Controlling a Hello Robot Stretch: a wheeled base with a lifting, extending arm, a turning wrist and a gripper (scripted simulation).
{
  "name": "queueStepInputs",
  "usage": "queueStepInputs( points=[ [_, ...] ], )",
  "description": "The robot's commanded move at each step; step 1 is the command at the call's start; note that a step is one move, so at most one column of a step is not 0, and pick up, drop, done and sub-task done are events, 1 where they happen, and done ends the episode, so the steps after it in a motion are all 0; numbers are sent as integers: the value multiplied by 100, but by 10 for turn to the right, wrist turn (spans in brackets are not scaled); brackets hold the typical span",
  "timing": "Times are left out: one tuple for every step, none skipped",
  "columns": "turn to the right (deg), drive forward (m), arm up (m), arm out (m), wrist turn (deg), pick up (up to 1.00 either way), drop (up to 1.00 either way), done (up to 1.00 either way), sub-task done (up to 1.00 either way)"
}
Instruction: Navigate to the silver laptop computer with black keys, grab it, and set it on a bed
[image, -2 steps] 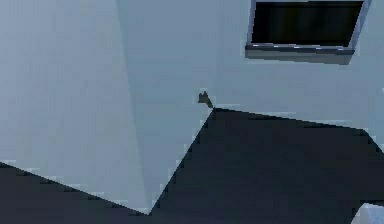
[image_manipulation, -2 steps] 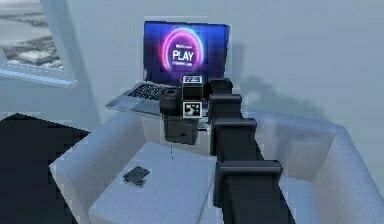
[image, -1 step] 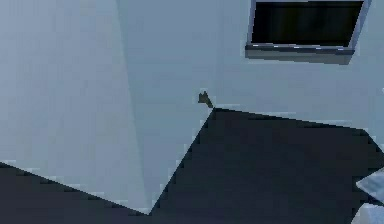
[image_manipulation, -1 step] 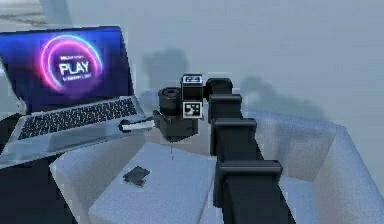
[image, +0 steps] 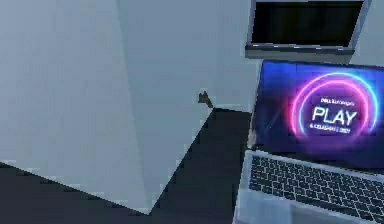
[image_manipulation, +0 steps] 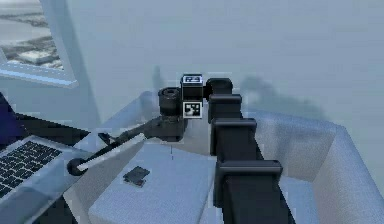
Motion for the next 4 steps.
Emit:
queueStepInputs(
  points=[
    [0,0,0,0,-450,0,0,0,0],
    [0,0,0,0,-60,0,0,0,0],
    [0,0,0,-20,0,0,0,0,0],
    [-450,0,0,0,0,0,0,0,0]
  ],
)
